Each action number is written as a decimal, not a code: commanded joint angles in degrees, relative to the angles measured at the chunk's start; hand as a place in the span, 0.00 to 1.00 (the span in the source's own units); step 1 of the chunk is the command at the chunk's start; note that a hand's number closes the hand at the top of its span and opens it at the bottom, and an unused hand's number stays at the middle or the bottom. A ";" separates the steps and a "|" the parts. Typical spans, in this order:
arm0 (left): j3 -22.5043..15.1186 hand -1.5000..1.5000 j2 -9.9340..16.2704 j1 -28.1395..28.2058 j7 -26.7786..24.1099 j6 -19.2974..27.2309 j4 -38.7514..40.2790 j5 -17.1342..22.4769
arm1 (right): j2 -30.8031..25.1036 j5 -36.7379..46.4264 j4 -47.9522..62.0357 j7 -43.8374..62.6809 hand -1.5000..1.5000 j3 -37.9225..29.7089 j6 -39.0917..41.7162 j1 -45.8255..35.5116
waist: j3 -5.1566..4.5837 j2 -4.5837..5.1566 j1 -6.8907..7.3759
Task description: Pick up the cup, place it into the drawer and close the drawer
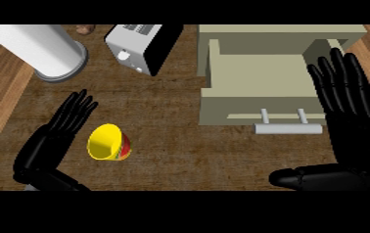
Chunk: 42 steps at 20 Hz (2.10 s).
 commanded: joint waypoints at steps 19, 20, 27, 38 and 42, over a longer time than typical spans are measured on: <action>2.31 0.00 3.17 -8.64 -26.61 -2.07 35.27 -14.75 | -2.69 -3.92 0.13 4.79 0.00 -4.43 1.86 -4.41 | -0.01 0.02 0.00; 2.22 0.00 2.84 -11.02 -32.25 -0.30 42.61 -17.56 | 0.01 -1.05 1.64 -0.35 0.00 -0.71 1.96 -1.17 | -0.03 0.09 -0.18; 1.04 0.00 3.34 -14.82 -35.40 1.90 49.55 -19.32 | 0.02 -0.98 0.64 1.60 0.00 -0.86 1.55 -1.44 | -0.02 0.07 -0.17; -1.64 0.00 2.54 -17.17 -40.33 2.37 54.93 -20.13 | -0.68 -2.16 4.51 -1.84 0.00 -2.50 3.71 -1.66 | -0.02 0.10 -0.14; -0.61 0.00 4.54 -21.55 -42.91 0.24 62.39 -19.63 | -0.63 -1.75 1.19 -0.27 0.00 -2.37 2.86 -0.86 | -0.07 0.20 -0.58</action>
